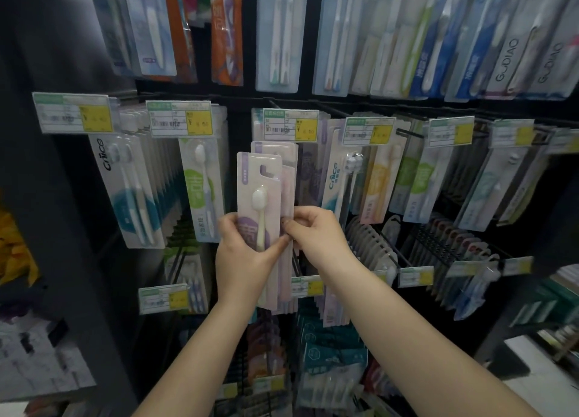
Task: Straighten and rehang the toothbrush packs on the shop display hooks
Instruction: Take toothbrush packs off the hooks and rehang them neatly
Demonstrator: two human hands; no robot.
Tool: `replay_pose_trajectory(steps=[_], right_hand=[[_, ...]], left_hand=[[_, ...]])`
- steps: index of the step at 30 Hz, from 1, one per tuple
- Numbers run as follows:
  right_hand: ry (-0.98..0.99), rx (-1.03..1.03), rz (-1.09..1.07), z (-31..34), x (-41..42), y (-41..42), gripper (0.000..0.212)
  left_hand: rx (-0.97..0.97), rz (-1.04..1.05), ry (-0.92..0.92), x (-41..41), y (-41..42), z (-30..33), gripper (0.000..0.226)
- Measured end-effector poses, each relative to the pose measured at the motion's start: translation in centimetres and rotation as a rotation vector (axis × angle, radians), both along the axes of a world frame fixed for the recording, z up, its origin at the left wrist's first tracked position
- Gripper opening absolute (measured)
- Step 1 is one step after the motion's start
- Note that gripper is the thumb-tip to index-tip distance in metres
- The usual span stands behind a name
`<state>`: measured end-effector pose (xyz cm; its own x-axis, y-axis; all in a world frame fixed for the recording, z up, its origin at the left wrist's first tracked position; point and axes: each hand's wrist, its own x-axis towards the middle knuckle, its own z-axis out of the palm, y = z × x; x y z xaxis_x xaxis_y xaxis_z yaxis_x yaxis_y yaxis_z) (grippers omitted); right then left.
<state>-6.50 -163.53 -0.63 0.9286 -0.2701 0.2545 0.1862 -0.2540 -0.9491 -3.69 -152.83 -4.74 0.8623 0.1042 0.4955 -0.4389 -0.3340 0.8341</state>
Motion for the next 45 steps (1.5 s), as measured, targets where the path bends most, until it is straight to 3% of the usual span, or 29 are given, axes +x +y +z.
replay_pose_trajectory(steps=[15,23,29,32,34,37,41,45], right_hand=[[0.144,0.198,0.033,-0.5,-0.7,-2.6,0.018],[0.133,0.236,0.039,-0.5,-0.6,-3.8,0.013],[0.143,0.268,-0.004,-0.6,-0.2,-4.3,0.016],[0.105,0.288,-0.123,-0.1,-0.3,-4.7,0.01],[0.033,0.15,-0.301,0.0,0.1,-5.2,0.008],[-0.086,-0.036,-0.525,0.4,1.1,-5.8,0.035],[-0.052,-0.158,-0.565,1.2,3.1,-6.5,0.093],[-0.008,-0.165,-0.545,1.9,5.0,-7.2,0.114]], left_hand=[[-0.068,-0.287,-0.003,0.5,-2.0,-0.8,0.054],[-0.251,-0.324,0.021,0.5,-3.0,-0.4,0.034],[-0.366,-0.3,0.03,0.7,-3.6,-0.7,0.031],[-0.383,-0.28,0.015,0.8,-3.6,-0.7,0.032],[-0.386,-0.282,0.008,0.8,-3.6,-0.8,0.031],[-0.388,-0.292,0.011,0.7,-3.7,-0.9,0.031],[-0.38,-0.29,0.016,0.9,-3.5,-1.1,0.031],[-0.377,-0.286,0.012,1.1,-3.4,-1.1,0.031]])
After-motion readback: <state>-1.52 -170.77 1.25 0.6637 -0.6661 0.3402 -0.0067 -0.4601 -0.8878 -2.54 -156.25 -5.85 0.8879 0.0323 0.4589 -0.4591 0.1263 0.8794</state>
